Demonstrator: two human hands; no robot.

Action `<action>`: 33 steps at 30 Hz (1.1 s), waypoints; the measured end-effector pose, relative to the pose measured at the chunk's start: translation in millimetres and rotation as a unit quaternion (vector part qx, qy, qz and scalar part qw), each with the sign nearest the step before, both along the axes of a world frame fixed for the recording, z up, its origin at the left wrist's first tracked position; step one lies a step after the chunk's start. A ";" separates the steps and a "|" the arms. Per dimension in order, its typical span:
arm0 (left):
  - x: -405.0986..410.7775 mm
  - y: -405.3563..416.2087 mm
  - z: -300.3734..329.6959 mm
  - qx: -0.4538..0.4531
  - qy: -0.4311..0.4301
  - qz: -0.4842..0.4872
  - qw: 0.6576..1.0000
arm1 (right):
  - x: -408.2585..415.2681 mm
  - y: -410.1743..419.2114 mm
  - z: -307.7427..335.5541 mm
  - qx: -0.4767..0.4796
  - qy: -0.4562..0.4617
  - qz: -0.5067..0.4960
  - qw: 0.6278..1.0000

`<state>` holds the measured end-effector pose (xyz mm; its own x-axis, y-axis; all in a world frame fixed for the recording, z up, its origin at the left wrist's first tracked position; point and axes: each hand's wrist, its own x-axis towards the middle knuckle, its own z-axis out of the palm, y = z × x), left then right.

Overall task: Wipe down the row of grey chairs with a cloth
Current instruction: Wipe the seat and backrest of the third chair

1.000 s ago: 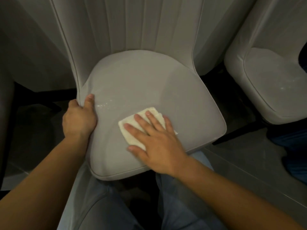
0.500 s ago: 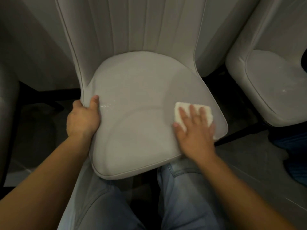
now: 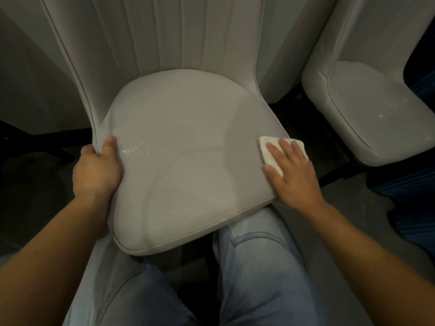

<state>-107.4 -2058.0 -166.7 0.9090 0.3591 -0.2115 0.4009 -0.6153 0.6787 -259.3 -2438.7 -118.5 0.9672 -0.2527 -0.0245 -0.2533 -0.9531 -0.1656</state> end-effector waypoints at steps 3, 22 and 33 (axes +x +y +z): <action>-4.0 -1.6 0.5 -0.014 -0.004 0.011 1.000 | 12.2 -3.4 -1.2 0.025 -0.029 -0.044 0.998; 55.7 52.7 73.6 0.094 -0.076 -0.036 0.992 | 79.2 206.4 0.8 0.013 0.051 0.237 0.970; 146.4 10.6 137.6 0.073 -0.158 -0.039 0.984 | 142.7 265.8 -1.3 0.029 0.064 0.228 0.971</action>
<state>38.9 -2047.4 -29.0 0.9474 0.2903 0.1351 0.1308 -0.7359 0.6643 -116.6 -2172.9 -119.8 0.9663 0.2072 -0.1527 0.1715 -0.9607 -0.2183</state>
